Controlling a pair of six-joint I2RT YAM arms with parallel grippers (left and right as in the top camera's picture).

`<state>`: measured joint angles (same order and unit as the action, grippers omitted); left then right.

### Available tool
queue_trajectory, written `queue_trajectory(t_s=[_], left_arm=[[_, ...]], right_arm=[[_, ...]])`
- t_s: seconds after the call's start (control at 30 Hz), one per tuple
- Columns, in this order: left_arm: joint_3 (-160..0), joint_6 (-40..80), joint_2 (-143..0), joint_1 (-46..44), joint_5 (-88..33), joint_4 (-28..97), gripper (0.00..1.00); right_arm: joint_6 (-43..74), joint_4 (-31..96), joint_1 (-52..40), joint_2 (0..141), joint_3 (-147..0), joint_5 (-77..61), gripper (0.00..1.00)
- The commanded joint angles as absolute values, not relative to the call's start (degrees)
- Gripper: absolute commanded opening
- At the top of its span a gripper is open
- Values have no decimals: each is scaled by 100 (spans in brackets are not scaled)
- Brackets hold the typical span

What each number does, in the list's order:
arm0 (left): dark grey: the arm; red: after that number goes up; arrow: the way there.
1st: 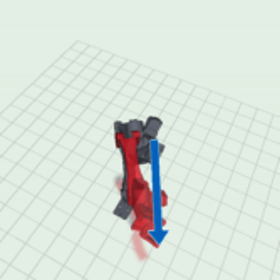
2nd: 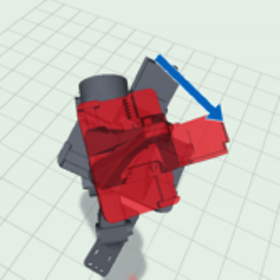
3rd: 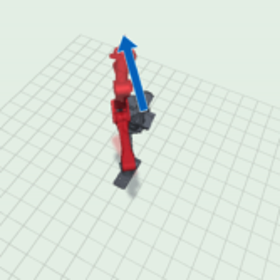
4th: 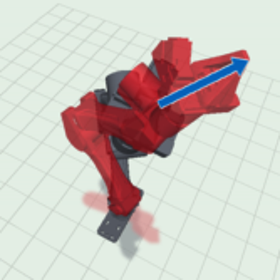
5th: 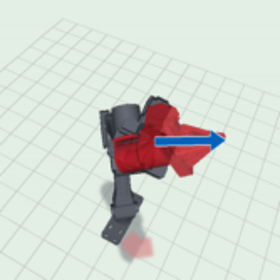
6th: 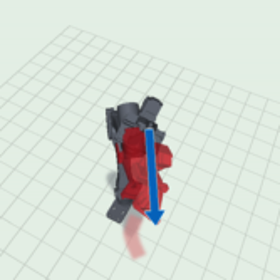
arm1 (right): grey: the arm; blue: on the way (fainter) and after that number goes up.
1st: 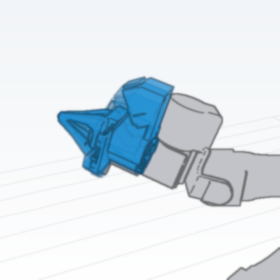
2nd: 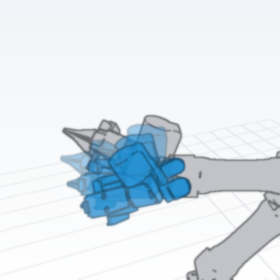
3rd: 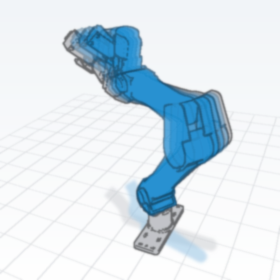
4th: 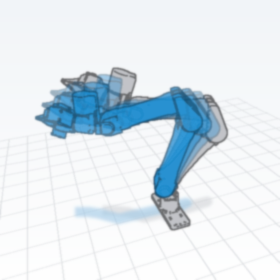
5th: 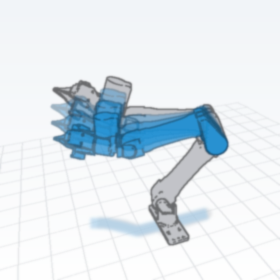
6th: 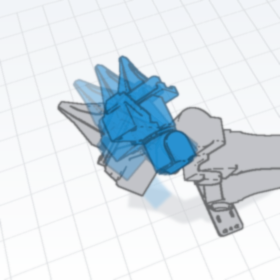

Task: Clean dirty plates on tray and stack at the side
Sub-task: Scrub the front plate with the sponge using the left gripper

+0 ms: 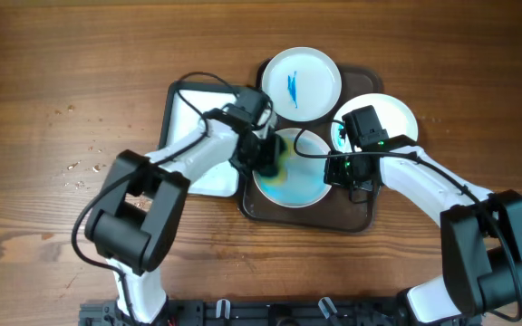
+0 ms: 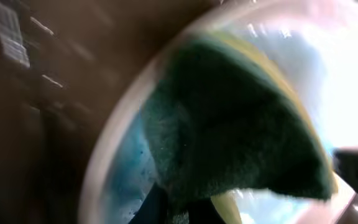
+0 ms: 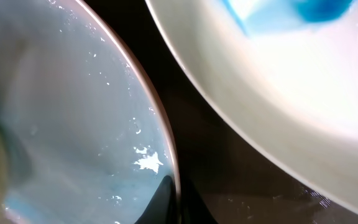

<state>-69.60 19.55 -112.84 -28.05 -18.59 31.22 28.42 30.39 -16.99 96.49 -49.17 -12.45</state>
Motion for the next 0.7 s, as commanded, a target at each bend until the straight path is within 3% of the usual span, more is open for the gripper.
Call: queue_trajectory(t_s=[0.0, 0.3, 0.67], left_arm=[[-6810, 1667, -11410, -2655, -624, 2707, 4], [-6810, 1737, -11413, -3210, -1678, 1540, 4], [-6810, 1986, -11413, -3378, -2340, 1594, 4]], right_arm=[[2672, 3159, -1741, 9804, -4810, -1011, 4], [2438, 3203, -1741, 9804, -4810, -1009, 4], [2440, 3240, -1741, 9804, -4810, -1011, 5]])
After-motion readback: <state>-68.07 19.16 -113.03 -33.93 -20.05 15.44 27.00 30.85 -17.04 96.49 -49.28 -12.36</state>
